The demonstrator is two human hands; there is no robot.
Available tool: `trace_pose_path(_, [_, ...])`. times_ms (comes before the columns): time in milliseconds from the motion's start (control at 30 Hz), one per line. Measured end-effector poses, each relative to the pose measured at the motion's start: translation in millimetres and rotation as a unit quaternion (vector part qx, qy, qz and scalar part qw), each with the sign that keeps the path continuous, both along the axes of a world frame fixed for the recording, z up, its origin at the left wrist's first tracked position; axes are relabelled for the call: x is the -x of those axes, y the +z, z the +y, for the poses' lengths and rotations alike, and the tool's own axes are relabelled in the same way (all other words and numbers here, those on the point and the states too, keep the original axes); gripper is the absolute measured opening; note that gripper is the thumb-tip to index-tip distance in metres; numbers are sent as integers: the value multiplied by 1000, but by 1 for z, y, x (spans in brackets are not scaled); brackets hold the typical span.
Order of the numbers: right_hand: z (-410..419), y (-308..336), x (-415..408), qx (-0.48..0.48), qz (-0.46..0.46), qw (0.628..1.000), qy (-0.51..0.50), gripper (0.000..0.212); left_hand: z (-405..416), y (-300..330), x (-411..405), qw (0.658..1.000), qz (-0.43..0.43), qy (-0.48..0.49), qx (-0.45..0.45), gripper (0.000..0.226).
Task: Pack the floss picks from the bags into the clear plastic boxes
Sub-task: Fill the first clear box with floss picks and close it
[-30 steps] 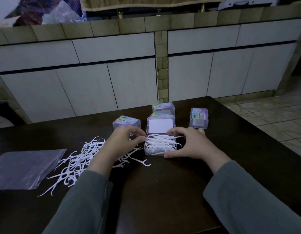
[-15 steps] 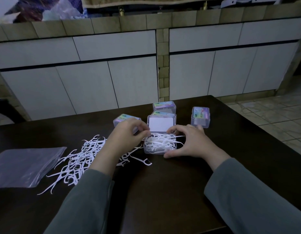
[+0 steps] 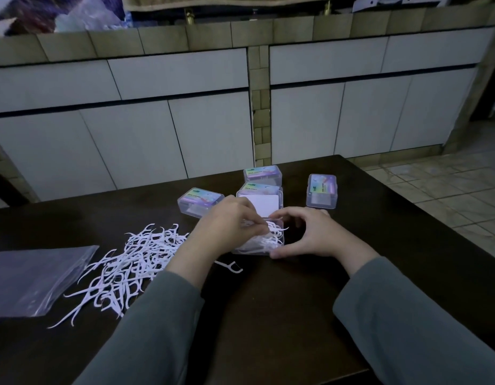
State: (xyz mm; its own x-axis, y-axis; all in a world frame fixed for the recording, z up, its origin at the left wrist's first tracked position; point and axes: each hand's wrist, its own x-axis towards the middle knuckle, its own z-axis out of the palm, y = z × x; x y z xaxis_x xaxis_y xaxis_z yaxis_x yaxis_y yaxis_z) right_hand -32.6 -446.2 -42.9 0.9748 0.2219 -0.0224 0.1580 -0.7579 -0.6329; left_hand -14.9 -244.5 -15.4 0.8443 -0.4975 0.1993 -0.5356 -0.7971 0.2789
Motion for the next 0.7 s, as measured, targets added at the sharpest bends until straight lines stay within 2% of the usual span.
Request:
trace_pose_path(200, [0, 0, 3, 11, 0, 1000, -9, 74, 23, 7, -2, 993, 22, -13, 112, 15])
trace_pose_path(300, [0, 0, 3, 13, -1, 1000, -8, 74, 21, 3, 1, 995, 48, -24, 88, 17])
trace_pose_path(467, [0, 2, 5, 26, -11, 1000, -6, 74, 12, -4, -2, 998, 24, -17, 53, 16])
trace_pose_path(600, [0, 1, 5, 30, -14, 999, -7, 71, 29, -1, -3, 995, 14, -2, 97, 14])
trace_pose_path(700, [2, 1, 5, 27, -11, 999, -16, 73, 47, 3, -3, 991, 34, 44, 123, 14])
